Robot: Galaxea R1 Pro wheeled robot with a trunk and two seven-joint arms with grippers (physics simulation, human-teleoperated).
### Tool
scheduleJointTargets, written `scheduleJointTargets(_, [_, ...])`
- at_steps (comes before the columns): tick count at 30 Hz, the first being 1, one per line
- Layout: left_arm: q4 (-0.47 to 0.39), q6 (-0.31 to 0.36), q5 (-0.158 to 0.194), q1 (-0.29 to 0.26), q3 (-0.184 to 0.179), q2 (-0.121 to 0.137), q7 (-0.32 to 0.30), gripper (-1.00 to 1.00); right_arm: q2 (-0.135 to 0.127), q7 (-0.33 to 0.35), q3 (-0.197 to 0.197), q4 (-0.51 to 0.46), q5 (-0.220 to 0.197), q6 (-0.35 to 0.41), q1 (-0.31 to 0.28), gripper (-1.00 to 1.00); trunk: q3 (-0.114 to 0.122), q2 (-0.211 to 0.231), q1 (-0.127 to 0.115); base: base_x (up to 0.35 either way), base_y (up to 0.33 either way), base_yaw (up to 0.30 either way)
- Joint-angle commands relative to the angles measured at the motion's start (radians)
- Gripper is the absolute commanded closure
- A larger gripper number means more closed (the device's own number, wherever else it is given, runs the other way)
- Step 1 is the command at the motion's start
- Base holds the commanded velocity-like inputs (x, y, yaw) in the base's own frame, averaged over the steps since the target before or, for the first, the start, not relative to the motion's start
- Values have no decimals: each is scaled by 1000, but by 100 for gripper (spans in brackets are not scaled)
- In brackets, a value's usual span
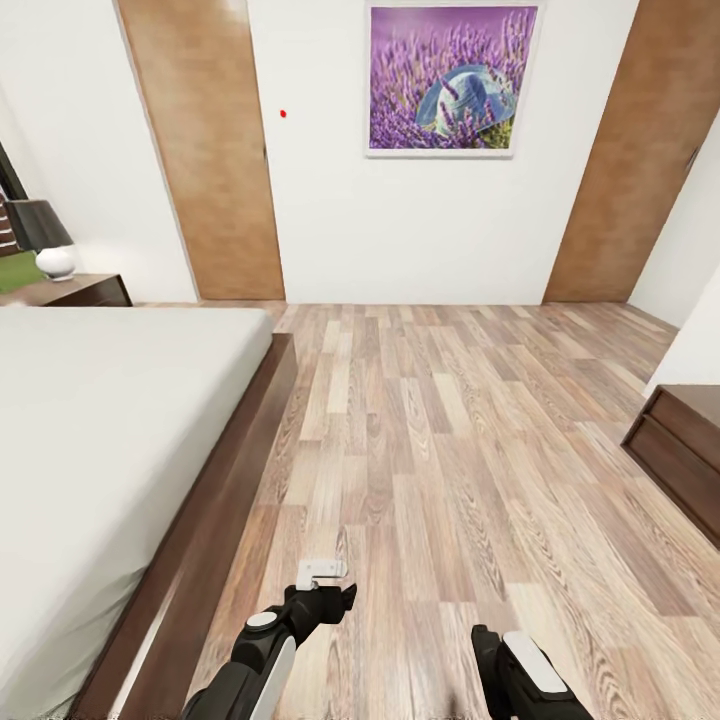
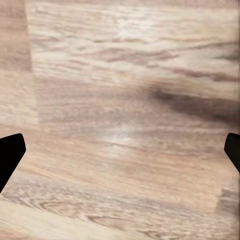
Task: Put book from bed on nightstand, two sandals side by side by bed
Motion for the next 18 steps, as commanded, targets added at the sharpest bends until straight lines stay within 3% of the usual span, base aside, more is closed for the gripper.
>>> scheduleJointTargets(1, [-1, 5, 8, -1, 0, 0, 0, -100, 1, -5, -7, -2, 0, 5, 0, -100, -5, -1, 0, 0, 0, 0])
scheduleJointTargets(18, [-1, 7, 10, -1, 0, 0, -1, -100, 2, -2, -6, -4, 2, 3, 0, -100, -71, -5, 8, 0, 0, 0])
